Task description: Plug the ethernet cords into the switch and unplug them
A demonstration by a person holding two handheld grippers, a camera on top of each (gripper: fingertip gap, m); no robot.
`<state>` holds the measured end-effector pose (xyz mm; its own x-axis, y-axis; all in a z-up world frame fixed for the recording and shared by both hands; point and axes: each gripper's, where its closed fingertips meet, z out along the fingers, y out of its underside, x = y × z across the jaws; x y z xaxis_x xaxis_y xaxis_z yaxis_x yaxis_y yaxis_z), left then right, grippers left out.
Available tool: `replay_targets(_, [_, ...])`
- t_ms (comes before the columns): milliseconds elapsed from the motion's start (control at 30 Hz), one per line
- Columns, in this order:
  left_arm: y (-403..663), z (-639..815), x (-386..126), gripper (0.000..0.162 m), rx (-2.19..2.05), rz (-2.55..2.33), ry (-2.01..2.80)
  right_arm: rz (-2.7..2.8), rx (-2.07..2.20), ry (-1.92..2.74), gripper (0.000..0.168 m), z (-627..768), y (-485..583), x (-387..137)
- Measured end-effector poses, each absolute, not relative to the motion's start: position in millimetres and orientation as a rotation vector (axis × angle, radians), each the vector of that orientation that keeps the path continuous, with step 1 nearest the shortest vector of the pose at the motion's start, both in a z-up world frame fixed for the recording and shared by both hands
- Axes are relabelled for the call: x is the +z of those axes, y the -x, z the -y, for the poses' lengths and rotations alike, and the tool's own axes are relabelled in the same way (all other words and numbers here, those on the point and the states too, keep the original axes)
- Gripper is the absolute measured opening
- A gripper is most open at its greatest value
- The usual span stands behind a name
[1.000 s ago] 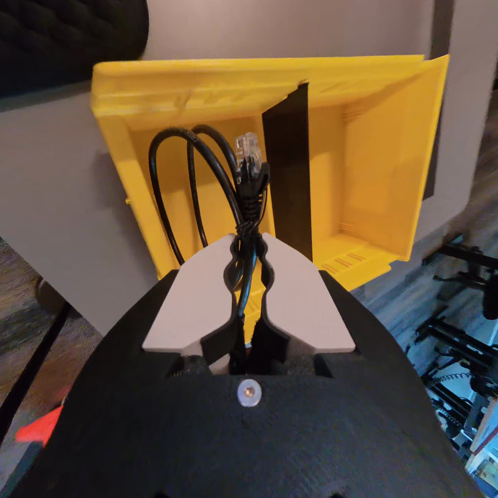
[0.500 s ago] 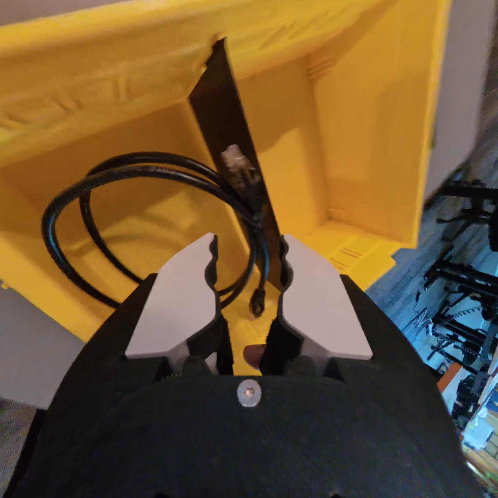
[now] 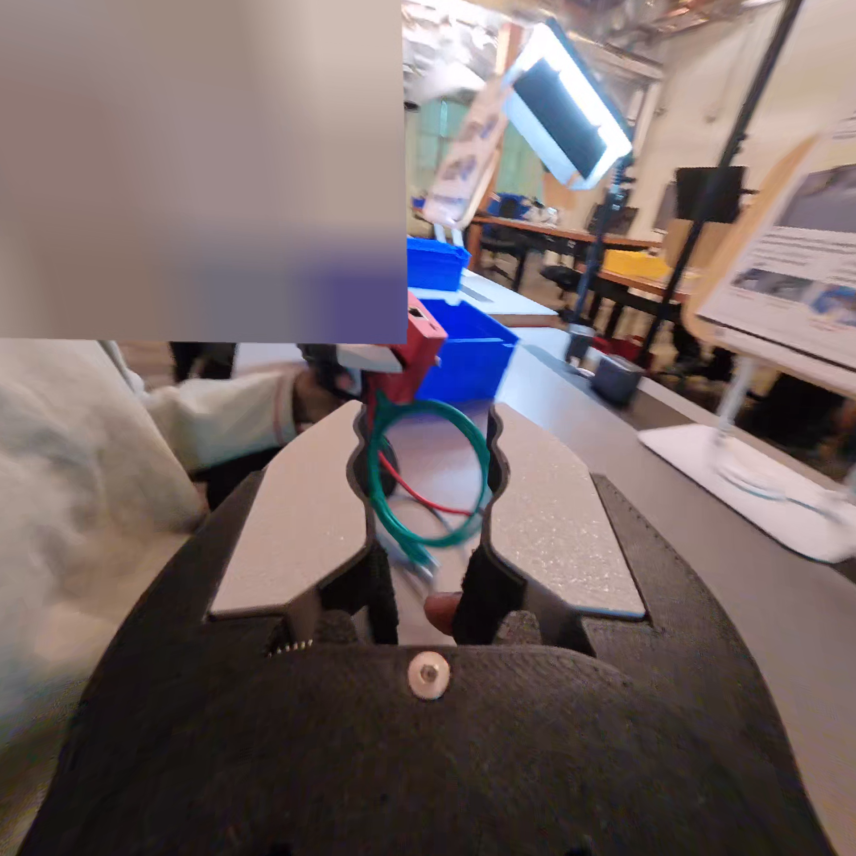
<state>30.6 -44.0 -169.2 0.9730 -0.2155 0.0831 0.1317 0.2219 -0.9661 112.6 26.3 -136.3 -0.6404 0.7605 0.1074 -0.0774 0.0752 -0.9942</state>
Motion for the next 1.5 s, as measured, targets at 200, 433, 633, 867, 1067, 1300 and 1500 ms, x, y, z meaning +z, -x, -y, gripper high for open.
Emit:
replay_targets(200, [-47,47,-165,0.028,-0.287,-0.160,1.295,1.682,1.908,0.658,0.056,37,-66,-146])
replay_targets(433, [-34,57,-148,0.028,-0.399,-0.041,1.146,1.688,2.011,0.763,0.054,54,-48,-166])
replay_targets(633, [-30,56,-146,0.029,-0.527,0.024,1.111,1.691,1.967,0.774,0.050,79,-38,-176])
replay_targets(867, [-47,51,-151,0.029,-0.570,-0.046,1.147,1.612,2.192,0.813,0.025,75,-38,-174])
replay_targets(1067, [-51,51,-158,0.051,-0.395,-0.153,1.273,2.066,1.420,0.650,0.025,36,-53,-184])
replay_targets(1300, [-81,28,-206,0.031,-0.194,-0.408,1.564,2.531,0.913,0.499,0.025,24,-80,-215])
replay_targets(1500, [-48,34,-178,0.029,-0.285,-0.110,1.403,2.144,1.131,0.591,0.039,14,-55,-184])
